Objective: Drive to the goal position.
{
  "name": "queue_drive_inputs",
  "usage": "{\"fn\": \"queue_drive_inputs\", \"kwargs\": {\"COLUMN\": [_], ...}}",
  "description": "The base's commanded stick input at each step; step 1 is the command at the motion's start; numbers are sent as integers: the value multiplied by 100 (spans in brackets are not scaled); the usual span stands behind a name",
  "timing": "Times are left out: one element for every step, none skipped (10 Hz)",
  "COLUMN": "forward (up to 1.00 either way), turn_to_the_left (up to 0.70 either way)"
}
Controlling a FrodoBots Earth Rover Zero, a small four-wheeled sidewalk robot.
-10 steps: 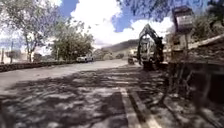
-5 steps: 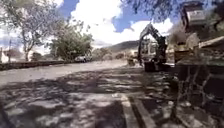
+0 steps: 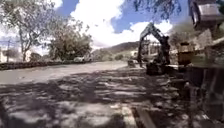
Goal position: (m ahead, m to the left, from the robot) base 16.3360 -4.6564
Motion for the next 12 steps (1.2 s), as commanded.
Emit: {"fn": "queue_drive_inputs", "kwargs": {"forward": [70,70,70,70,70,70,70,70,70,70,70,70], "turn_to_the_left": [0,0,0,0,0,0,0,0,0,0,0,0]}}
